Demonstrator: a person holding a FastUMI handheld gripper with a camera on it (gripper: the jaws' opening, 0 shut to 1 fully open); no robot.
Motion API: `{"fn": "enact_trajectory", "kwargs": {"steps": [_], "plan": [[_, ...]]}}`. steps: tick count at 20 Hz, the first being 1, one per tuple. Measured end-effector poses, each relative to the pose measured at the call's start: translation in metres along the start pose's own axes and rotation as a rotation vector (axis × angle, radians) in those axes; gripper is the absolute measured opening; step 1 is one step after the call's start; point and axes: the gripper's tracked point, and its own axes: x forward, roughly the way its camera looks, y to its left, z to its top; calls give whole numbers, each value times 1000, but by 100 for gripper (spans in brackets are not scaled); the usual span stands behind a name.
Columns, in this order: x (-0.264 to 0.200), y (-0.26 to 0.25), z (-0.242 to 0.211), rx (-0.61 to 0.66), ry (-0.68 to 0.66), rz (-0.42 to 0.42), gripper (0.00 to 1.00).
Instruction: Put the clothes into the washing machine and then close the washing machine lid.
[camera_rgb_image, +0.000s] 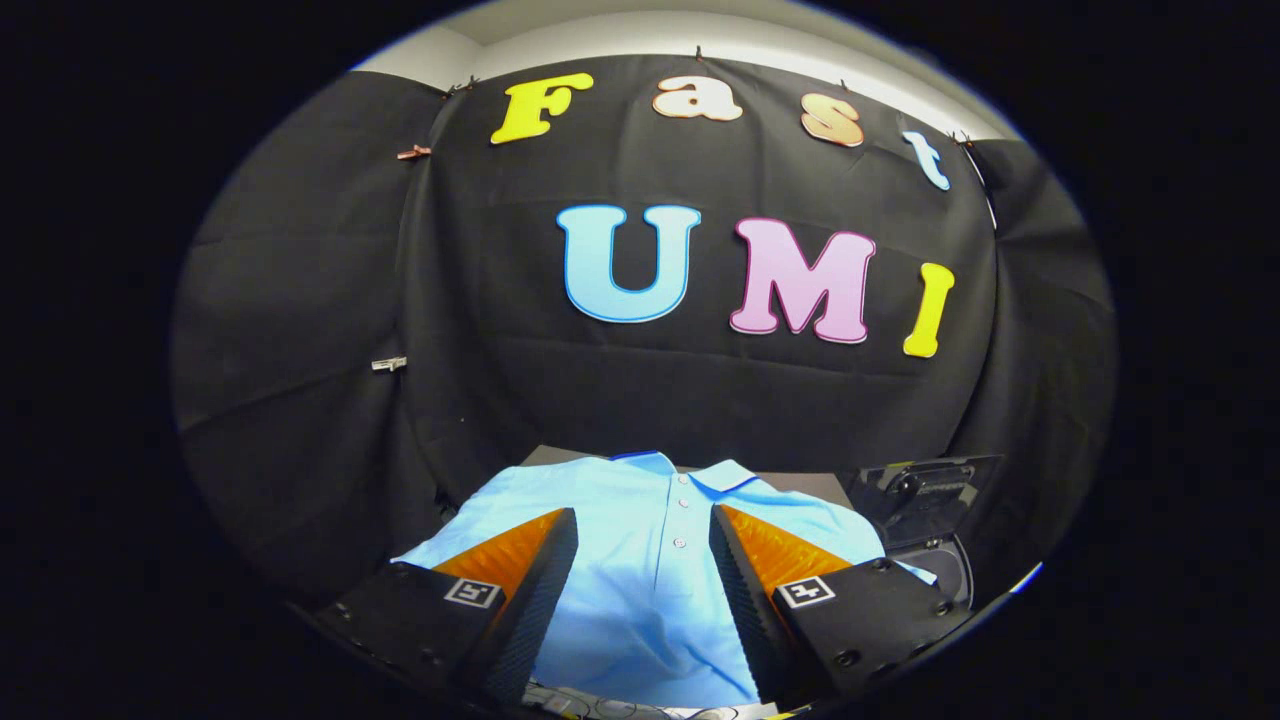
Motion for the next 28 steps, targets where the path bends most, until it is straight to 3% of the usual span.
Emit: {"fn": "enact_trajectory", "kwargs": {"steps": [5,13,17,20,21,23,24,25,27,28], "plan": [[35,-11,-13,19,113,-24,85],[72,-15,-80,38,407,-20,82],[77,-17,-80,91,407,-26,82],[75,-18,-81,55,391,-20,83],[76,-22,-80,62,394,-34,75],[76,-23,-81,88,424,-52,47],[78,-24,-79,91,422,-56,46],[76,-24,-80,102,434,-61,26],[81,-22,-76,72,426,-61,26],[78,-23,-77,49,436,-62,18]]}}
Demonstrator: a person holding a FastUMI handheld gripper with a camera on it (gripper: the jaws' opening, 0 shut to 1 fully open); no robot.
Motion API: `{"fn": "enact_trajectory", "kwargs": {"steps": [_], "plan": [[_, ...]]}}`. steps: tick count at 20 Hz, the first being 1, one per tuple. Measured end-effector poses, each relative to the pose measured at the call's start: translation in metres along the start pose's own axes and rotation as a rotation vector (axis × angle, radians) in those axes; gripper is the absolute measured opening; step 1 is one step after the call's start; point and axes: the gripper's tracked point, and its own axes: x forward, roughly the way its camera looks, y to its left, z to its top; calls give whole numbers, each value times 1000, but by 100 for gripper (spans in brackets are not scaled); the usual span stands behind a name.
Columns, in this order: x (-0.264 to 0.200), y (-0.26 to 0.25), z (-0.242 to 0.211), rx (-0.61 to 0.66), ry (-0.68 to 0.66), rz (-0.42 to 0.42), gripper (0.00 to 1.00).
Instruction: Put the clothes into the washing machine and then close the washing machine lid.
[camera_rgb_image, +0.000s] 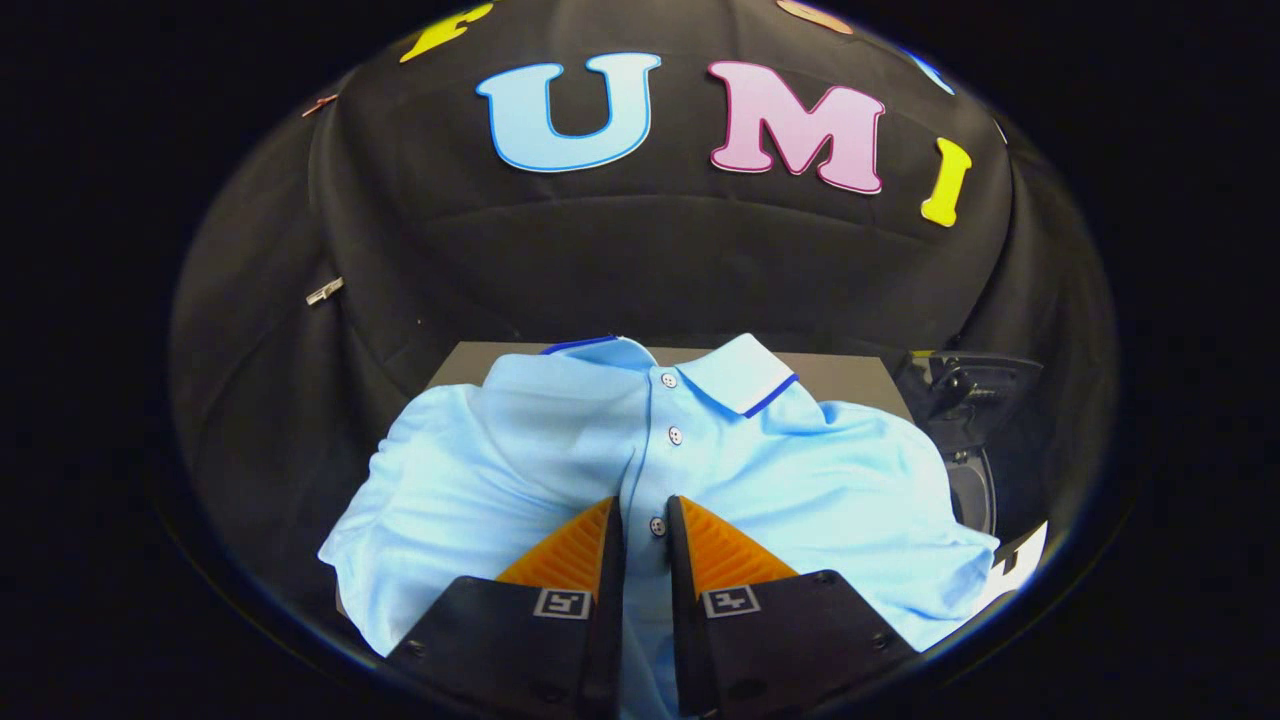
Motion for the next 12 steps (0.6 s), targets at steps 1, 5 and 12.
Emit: {"fn": "enact_trajectory", "kwargs": {"steps": [1,5,12], "plan": [[2,-1,1,-2,-7,-9,10],[-2,-3,4,-27,-13,-18,8],[-29,-6,24,-121,-154,-34,5]]}}
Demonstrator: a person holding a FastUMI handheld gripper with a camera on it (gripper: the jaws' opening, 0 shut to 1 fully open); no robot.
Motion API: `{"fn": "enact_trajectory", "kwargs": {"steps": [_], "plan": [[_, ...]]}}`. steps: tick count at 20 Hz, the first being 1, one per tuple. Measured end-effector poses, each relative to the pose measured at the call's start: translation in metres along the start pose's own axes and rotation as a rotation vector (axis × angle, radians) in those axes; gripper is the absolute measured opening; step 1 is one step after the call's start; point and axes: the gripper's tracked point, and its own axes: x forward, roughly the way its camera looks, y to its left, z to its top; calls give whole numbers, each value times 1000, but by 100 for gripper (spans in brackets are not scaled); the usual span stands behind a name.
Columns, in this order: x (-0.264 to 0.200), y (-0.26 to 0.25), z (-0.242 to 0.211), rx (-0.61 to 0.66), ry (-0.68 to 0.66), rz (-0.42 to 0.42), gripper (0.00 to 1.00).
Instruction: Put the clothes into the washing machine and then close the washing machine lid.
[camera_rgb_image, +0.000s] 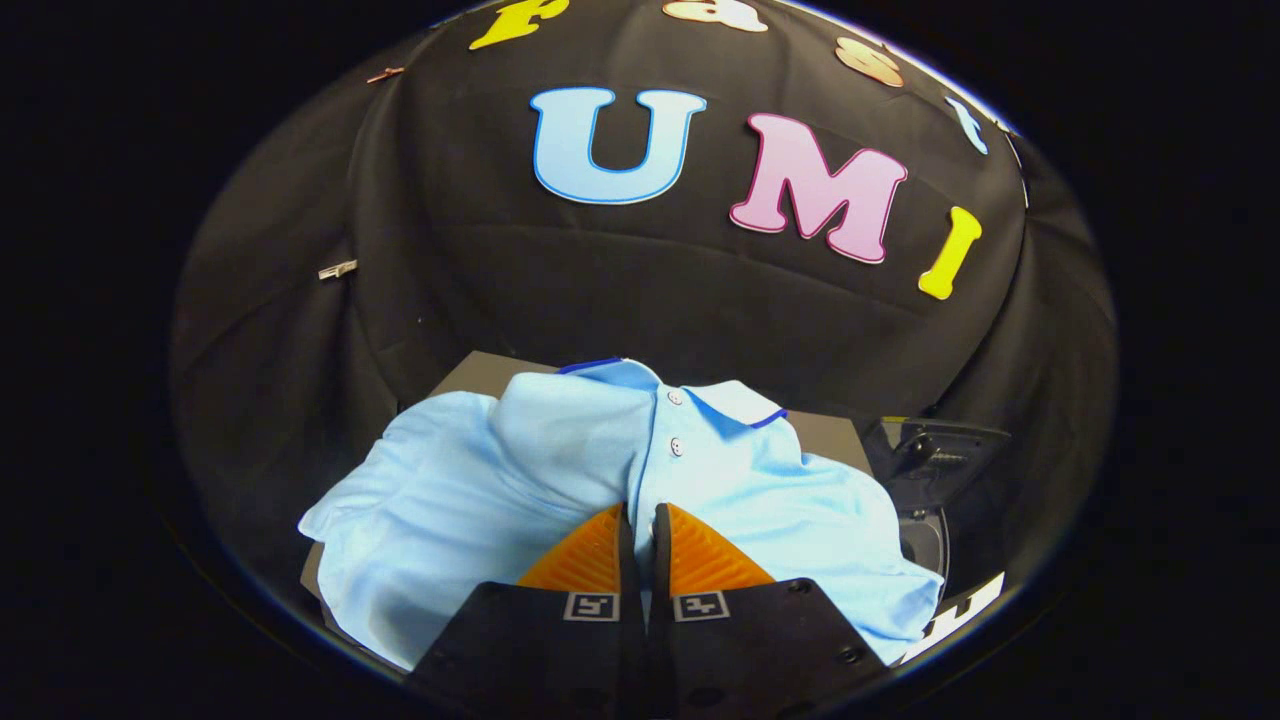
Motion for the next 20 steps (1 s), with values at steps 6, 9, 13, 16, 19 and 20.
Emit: {"fn": "enact_trajectory", "kwargs": {"steps": [6,9,13,16,19,20], "plan": [[-26,-15,37,-9,-173,-25,5],[-37,-19,45,-12,-238,-36,5],[-51,-22,50,-15,-273,-27,5],[-54,-30,47,-13,-254,-28,5],[-55,-41,50,-37,-266,-36,5],[-55,-47,51,-38,-267,-36,5]]}}
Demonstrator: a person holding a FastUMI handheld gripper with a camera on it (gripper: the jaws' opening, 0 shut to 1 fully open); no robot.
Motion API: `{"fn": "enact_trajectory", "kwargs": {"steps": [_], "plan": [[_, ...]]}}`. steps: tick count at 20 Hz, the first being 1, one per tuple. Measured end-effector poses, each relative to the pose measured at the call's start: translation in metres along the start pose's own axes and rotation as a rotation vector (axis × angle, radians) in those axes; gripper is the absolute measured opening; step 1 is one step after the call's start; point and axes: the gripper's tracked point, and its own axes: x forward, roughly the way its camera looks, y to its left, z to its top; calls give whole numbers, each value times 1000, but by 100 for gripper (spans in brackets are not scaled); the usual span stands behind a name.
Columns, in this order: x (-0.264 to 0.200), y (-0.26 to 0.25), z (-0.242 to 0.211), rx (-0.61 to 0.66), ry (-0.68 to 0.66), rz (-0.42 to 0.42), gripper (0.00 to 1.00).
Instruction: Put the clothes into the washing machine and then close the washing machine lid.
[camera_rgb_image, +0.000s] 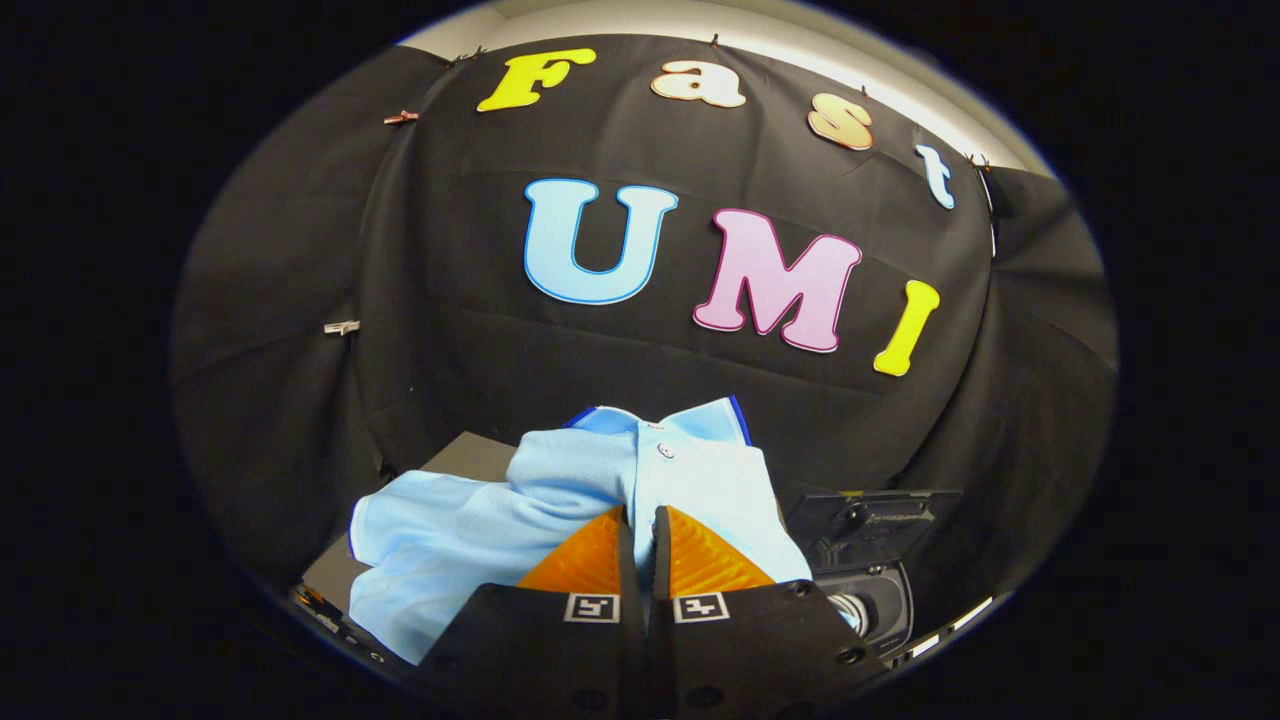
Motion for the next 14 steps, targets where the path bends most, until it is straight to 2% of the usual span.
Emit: {"fn": "enact_trajectory", "kwargs": {"steps": [5,14], "plan": [[6,-41,-4,27,-2,11,5],[28,-184,-22,97,44,25,5]]}}
